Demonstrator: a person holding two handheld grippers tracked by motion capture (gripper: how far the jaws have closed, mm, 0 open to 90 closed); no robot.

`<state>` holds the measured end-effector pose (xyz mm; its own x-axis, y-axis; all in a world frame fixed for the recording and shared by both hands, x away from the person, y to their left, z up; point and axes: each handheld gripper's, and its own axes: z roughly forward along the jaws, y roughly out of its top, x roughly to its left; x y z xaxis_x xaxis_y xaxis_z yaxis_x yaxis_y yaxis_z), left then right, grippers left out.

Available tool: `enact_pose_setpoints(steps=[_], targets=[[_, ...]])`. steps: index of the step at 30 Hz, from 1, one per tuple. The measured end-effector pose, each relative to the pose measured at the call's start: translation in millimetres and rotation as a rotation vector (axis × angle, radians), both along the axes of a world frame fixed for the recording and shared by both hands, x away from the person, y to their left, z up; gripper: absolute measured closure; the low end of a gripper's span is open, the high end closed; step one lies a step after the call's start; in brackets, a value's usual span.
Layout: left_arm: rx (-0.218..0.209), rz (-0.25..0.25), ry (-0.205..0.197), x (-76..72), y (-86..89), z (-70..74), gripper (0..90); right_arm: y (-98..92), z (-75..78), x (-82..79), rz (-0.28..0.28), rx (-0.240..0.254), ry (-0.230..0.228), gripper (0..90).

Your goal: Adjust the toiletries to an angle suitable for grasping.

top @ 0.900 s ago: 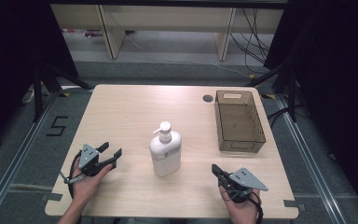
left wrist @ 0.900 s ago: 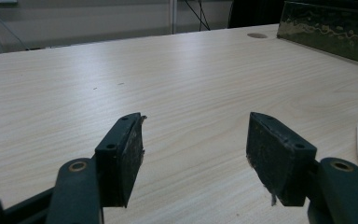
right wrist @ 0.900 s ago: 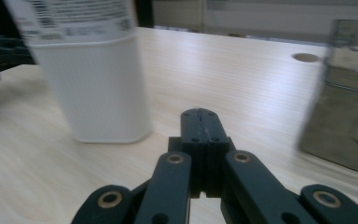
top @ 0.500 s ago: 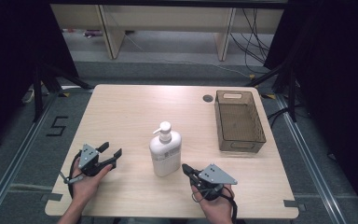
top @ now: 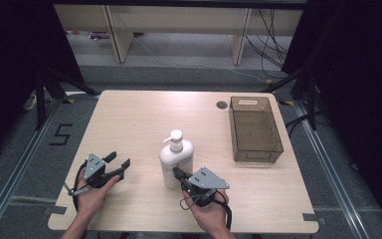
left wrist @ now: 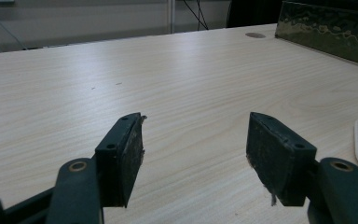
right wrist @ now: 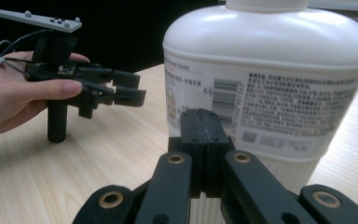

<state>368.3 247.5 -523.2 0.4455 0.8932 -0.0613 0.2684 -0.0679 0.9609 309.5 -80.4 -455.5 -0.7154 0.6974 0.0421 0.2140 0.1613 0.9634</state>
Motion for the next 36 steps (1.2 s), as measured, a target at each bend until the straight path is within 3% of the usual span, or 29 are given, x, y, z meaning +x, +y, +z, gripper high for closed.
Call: enact_pose_setpoints(steps=[1, 2, 4, 6, 7, 10, 12, 13, 14, 17, 20, 21, 24, 25, 26, 27, 30, 32, 33, 36], targets=[[0.0, -0.001, 0.001, 0.1, 0.0, 0.0, 35.6, 0.7, 0.7, 1.7, 0.0, -0.009, -0.017, 90.0], [0.0, -0.001, 0.001, 0.1, 0.0, 0.0, 35.6, 3.0, 0.7, 0.6, -0.021, 0.003, -0.011, 90.0], [-0.001, 0.0, 0.001, 0.1, 0.0, 0.0, 35.6, 3.5, 1.7, 1.4, -0.008, -0.016, 0.005, 90.0], [-0.002, 0.0, 0.001, 0.1, -0.1, 0.0, 35.6, 3.7, 1.1, 3.5, -0.012, -0.025, -0.022, 90.0], [-0.001, -0.001, 0.001, 0.2, -0.1, 0.0, 35.6, 5.8, 0.3, 2.2, -0.019, -0.007, 0.018, 90.0], [0.003, -0.001, 0.002, 0.2, -0.3, 0.1, 35.6, 7.3, -0.8, 4.2, -0.017, -0.004, 0.008, 90.0], [0.003, -0.002, 0.002, 0.1, -0.4, 0.1, 35.6, 11.4, -0.7, 3.9, -0.029, -0.003, 0.024, 90.0], [0.003, -0.002, 0.002, 0.2, -0.3, 0.1, 35.6, 11.6, -0.5, 6.0, -0.03, -0.019, -0.005, 90.0], [0.001, -0.001, 0.002, 0.3, -0.3, 0.0, 35.6, 14.3, -1.2, 5.5, -0.032, 0.005, 0.017, 90.0], [-0.001, 0.0, 0.004, 0.3, 0.0, 0.0, 35.6, 18.6, -1.6, 7.5, -0.031, 0.016, 0.017, 90.0], [-0.009, -0.002, -0.002, 0.6, 0.4, -0.3, 35.5, 18.5, 2.1, 2.8, -0.043, -0.005, 0.008, 89.3], [-0.002, -0.001, 0.007, 0.5, 0.8, 0.2, 35.5, 18.7, 5.1, -1.4, -0.043, 0.016, 0.015, 87.0], [-0.004, 0.002, 0.01, 1.2, 0.5, 0.1, 35.5, 15.4, 13.9, -8.5, -0.061, 0.032, -0.024, 80.6], [0.005, 0.003, 0.017, 1.0, 0.4, 0.5, 35.5, 10.1, 24.9, -15.2, -0.116, 0.053, -0.07, 71.9], [0.005, 0.004, 0.018, 0.8, 0.1, 0.6, 35.5, 10.1, 24.9, -15.2, -0.116, 0.053, -0.07, 71.9], [0.01, 0.006, 0.017, 0.6, -0.2, 0.6, 35.5, 4.5, 33.0, -15.9, -0.163, 0.06, -0.094, 63.8], [0.009, 0.009, 0.017, 0.7, -0.4, 0.6, 35.5, 0.4, 37.6, -13.1, -0.182, 0.087, -0.092, 57.1], [0.007, 0.016, 0.017, 0.8, -0.3, 0.5, 35.5, -4.3, 42.3, -9.3, -0.236, 0.104, -0.097, 48.2], [0.0, 0.015, 0.011, 1.2, -0.5, 0.1, 35.5, -5.8, 43.5, -7.8, -0.246, 0.091, -0.117, 45.7], [-0.003, 0.018, 0.005, 1.6, -0.6, -0.2, 35.5, -6.4, 45.6, -8.1, -0.274, 0.086, -0.109, 41.2]])
